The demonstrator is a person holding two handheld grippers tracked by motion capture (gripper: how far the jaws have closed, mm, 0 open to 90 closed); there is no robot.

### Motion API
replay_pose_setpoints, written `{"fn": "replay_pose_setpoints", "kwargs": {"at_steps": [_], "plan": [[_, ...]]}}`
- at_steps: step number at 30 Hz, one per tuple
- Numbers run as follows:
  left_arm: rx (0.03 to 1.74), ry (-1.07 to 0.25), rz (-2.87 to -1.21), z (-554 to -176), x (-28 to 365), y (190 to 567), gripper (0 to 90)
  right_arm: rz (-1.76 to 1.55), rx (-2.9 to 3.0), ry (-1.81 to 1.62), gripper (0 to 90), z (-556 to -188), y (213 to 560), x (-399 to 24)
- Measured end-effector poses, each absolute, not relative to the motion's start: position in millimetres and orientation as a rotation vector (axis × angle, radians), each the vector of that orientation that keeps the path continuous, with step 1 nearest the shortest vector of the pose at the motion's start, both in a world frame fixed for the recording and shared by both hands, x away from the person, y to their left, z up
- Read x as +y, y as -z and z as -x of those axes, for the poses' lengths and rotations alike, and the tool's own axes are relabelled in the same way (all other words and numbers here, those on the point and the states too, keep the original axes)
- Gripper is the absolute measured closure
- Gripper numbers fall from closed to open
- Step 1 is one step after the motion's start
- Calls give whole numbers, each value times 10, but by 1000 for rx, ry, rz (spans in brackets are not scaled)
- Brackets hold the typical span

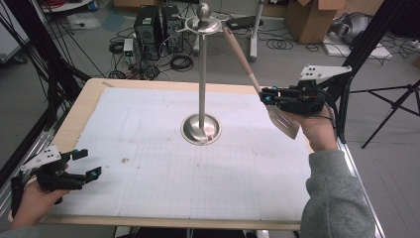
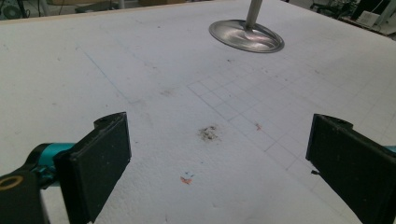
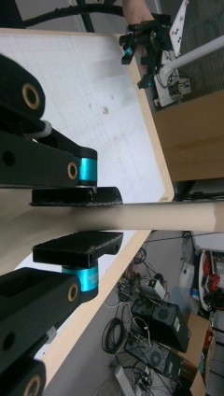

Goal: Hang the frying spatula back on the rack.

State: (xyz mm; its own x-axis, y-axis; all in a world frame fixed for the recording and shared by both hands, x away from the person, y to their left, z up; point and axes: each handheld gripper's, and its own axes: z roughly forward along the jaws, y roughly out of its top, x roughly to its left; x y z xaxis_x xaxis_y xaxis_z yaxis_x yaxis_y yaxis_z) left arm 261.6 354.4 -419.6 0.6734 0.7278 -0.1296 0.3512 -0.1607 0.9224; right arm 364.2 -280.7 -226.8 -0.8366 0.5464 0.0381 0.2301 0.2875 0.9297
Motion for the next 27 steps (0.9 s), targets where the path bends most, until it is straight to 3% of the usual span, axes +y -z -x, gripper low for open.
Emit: {"fn": "replay_pose_setpoints", "kwargs": {"at_steps": [27], "plan": [[876,-426,-1756,-2566,3585,4190,70,-704,2321,-1527,769,-3778,2424,-2580]]}}
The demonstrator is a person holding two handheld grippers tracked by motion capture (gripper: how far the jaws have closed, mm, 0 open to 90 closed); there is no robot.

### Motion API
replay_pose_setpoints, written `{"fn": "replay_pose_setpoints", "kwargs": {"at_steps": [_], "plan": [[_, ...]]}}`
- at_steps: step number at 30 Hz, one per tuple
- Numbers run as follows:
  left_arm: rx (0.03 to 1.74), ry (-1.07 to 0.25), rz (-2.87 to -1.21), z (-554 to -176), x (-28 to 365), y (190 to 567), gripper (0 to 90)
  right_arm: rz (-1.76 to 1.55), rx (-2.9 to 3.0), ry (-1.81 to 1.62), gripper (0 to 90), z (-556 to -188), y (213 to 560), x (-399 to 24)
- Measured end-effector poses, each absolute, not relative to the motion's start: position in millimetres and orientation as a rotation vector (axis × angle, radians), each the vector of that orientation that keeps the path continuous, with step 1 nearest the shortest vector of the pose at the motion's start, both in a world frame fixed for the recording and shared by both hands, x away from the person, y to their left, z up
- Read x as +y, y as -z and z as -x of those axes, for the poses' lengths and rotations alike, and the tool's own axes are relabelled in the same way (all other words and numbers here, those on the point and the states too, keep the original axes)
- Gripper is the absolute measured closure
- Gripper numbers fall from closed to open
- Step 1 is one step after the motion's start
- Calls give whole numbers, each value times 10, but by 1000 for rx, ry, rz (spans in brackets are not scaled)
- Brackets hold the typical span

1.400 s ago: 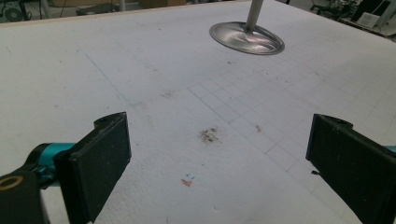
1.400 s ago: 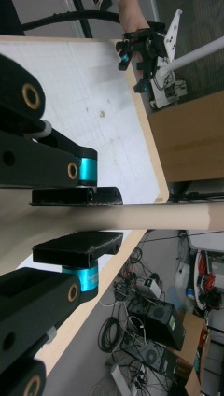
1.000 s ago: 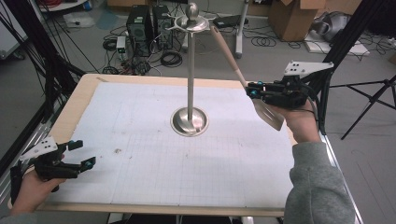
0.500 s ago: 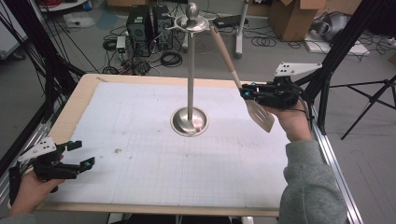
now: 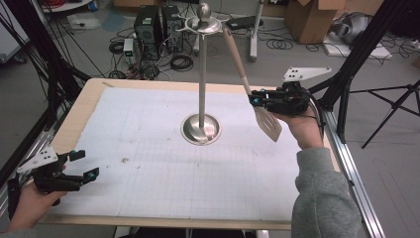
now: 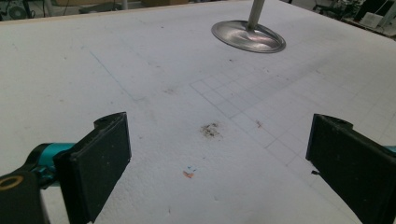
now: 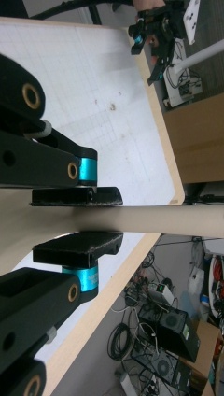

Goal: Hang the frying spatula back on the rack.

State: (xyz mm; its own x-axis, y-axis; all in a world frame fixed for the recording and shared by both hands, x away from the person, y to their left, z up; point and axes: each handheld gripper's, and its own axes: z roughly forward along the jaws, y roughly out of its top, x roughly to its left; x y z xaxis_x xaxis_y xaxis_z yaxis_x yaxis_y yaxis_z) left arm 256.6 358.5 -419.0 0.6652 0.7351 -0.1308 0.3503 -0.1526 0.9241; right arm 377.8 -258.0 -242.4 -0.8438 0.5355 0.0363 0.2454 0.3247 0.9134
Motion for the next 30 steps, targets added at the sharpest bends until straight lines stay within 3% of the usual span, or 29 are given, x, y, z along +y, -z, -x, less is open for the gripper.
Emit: {"fn": "replay_pose_setpoints", "kwargs": {"at_steps": [30], "plan": [[893,-427,-1754,-2520,3621,4205,70,-695,2339,-1478,769,-3956,2565,-2267]]}}
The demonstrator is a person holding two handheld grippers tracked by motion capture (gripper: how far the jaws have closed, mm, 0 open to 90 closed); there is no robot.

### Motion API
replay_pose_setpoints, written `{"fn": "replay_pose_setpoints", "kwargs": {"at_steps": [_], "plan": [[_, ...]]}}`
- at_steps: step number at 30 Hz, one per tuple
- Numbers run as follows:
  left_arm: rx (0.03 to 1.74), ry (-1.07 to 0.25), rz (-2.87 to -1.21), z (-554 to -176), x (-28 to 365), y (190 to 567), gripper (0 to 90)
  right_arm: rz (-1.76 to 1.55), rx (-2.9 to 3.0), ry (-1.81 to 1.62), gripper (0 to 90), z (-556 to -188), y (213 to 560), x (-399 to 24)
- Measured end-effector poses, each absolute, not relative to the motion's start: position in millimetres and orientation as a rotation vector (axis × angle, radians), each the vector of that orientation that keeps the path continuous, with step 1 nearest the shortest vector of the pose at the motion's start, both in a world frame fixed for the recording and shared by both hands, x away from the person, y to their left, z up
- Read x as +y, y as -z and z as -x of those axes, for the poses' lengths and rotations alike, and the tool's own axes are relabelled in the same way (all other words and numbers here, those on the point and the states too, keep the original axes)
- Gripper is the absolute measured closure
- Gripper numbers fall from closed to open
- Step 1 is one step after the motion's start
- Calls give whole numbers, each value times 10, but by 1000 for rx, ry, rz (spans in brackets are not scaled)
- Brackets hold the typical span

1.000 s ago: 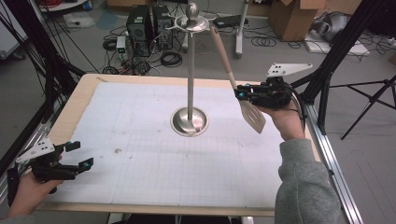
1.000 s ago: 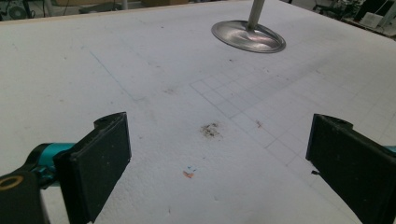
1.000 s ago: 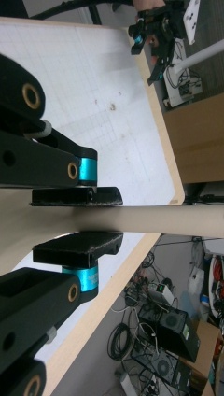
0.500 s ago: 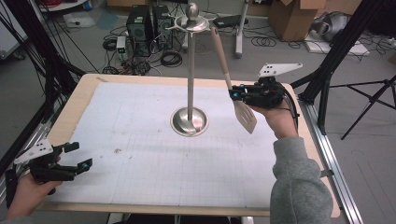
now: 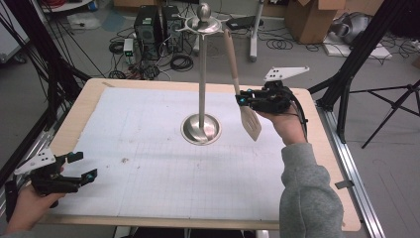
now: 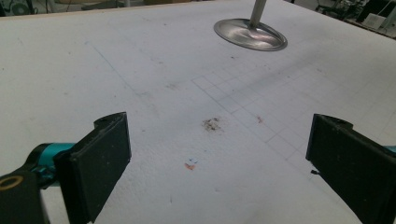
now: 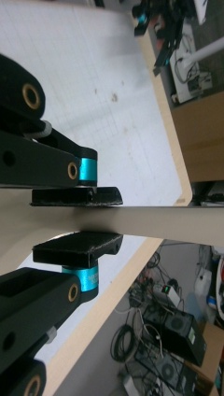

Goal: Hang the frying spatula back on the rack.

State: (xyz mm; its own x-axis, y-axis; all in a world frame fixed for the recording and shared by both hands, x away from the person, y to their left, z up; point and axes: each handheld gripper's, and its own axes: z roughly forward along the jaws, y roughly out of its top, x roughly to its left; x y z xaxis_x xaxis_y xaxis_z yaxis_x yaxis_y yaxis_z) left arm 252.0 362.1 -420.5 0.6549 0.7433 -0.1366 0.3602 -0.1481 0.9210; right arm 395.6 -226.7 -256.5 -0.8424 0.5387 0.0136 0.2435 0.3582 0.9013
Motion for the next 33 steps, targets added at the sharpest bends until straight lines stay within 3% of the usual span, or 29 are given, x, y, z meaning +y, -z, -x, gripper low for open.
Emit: {"fn": "replay_pose_setpoints", "kwargs": {"at_steps": [33], "plan": [[899,-423,-1760,-2484,3637,4227,70,-707,2324,-1517,769,-4184,2711,-1870]]}}
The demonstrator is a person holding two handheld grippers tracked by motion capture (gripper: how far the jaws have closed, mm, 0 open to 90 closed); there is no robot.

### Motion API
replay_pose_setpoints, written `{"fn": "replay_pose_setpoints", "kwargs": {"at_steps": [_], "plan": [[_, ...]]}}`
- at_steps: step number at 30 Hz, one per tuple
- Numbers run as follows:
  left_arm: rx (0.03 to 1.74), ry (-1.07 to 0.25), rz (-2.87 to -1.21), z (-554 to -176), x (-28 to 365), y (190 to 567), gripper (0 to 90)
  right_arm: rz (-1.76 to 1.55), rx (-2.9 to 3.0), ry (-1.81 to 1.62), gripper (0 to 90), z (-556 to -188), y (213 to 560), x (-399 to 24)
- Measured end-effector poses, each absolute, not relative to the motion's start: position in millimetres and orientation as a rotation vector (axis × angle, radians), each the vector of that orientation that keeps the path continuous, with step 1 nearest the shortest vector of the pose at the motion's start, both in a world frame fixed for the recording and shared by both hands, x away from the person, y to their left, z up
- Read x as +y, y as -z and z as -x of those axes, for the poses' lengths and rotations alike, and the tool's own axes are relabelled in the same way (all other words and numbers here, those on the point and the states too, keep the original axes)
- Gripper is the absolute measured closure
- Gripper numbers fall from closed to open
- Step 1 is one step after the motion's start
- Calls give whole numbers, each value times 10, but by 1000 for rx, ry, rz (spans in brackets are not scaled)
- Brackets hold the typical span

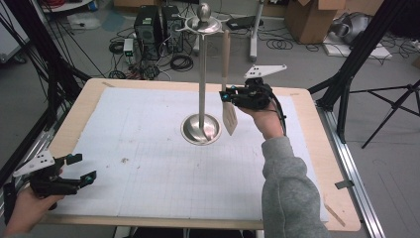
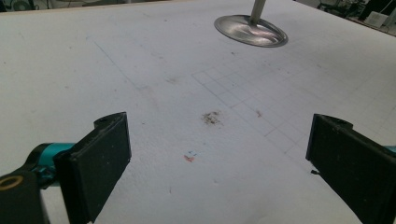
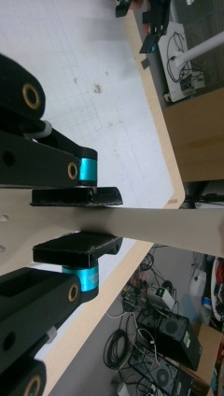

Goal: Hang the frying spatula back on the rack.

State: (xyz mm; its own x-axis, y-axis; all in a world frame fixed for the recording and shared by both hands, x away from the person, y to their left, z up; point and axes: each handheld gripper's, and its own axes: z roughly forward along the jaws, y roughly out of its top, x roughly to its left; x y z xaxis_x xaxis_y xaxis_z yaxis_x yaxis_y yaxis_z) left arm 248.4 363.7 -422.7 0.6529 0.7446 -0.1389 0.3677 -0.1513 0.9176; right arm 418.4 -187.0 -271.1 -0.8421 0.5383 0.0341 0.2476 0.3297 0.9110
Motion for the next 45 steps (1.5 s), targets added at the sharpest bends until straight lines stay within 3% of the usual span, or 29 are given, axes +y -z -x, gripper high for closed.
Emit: {"fn": "replay_pose_setpoints", "kwargs": {"at_steps": [22,31,36,45], "plan": [[914,-431,-1766,-2460,3638,4235,70,-710,2305,-1524,742,-4191,2731,-1789],[906,-430,-1774,-2480,3622,4238,70,-714,2219,-1531,416,-4099,2734,-1834],[902,-425,-1778,-2509,3591,4242,69,-792,2185,-1501,160,-4066,2780,-1894],[883,-411,-1775,-2572,3530,4230,69,-803,2159,-1503,149,-3935,2879,-2003]]}}
